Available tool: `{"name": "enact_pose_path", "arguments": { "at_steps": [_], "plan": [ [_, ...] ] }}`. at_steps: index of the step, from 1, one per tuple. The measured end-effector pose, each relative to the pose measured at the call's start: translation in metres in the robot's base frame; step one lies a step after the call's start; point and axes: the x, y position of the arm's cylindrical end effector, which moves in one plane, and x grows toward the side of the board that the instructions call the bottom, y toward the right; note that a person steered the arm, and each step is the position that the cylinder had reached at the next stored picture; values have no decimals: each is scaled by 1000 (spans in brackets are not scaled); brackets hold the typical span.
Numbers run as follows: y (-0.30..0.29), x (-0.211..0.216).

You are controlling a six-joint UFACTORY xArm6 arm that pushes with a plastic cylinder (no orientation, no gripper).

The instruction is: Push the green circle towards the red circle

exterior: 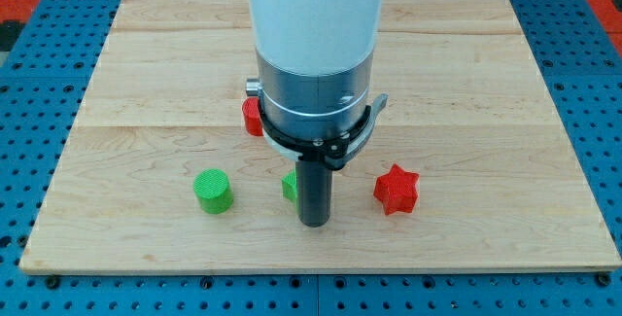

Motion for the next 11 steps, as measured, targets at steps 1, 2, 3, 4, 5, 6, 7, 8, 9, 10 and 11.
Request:
{"name": "enact_pose_path", "arguments": {
  "at_steps": [1,2,3,4,5,6,7,8,9,10,11],
  "plan": [
    [-3,42],
    [3,42],
    [53,21],
    [65,14],
    [58,14],
    [49,14],
    [35,14],
    [-2,14],
    [-46,14],
    [-85,14],
    [-100,10]
  ]
}}
